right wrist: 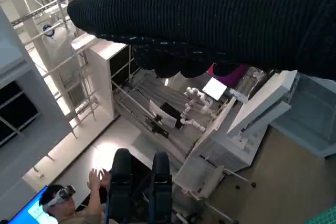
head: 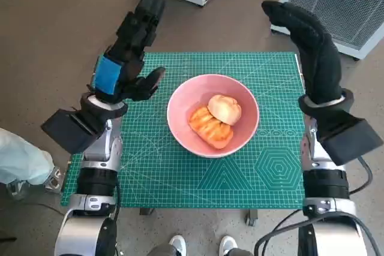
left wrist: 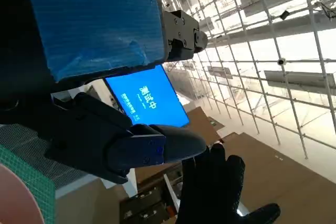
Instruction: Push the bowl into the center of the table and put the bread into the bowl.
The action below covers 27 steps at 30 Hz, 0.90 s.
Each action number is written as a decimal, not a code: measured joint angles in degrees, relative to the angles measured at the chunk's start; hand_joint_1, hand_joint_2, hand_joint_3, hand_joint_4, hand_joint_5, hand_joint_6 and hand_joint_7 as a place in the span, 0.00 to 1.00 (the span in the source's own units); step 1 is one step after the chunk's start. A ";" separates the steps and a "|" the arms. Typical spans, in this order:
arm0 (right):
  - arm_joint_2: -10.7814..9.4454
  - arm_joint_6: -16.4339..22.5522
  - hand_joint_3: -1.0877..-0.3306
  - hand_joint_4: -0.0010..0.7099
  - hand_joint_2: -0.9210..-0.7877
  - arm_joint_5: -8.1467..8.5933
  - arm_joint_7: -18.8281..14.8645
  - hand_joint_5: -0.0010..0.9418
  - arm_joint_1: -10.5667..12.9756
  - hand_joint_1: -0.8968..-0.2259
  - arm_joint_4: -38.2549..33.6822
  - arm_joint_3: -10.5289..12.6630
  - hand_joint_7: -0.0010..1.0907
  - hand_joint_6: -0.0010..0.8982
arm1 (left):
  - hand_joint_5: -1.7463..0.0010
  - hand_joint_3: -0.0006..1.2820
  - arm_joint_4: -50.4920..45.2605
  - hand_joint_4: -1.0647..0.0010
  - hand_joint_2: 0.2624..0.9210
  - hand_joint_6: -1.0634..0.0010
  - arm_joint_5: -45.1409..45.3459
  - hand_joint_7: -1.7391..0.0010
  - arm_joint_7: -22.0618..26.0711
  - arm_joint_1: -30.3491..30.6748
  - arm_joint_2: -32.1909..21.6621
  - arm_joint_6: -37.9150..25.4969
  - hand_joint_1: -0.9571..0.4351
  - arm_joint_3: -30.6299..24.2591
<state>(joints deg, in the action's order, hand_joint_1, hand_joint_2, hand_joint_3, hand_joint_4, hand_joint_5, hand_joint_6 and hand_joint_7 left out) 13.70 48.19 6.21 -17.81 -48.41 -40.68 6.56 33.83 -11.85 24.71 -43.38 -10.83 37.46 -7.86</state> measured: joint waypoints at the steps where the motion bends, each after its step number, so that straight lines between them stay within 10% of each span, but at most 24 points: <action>1: -0.03 0.01 0.42 0.26 0.00 -0.02 0.08 0.00 0.00 0.22 -0.14 -0.04 0.01 0.32 | 1.00 0.42 0.11 0.93 1.00 0.89 0.00 0.97 0.00 0.00 0.00 0.08 0.15 -0.02; 27: -0.55 0.07 0.42 0.26 0.00 -0.10 0.45 0.00 -0.68 0.21 -2.08 -0.54 0.01 0.32 | 1.00 0.41 1.86 0.92 1.00 0.89 3.07 0.97 -3.55 0.00 -0.45 3.02 0.13 0.03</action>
<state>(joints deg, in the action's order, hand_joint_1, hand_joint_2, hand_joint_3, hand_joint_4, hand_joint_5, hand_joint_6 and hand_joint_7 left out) 13.16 48.26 6.11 -17.36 -49.08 -42.77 6.02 35.69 -8.78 21.16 -43.38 -11.28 40.48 -7.83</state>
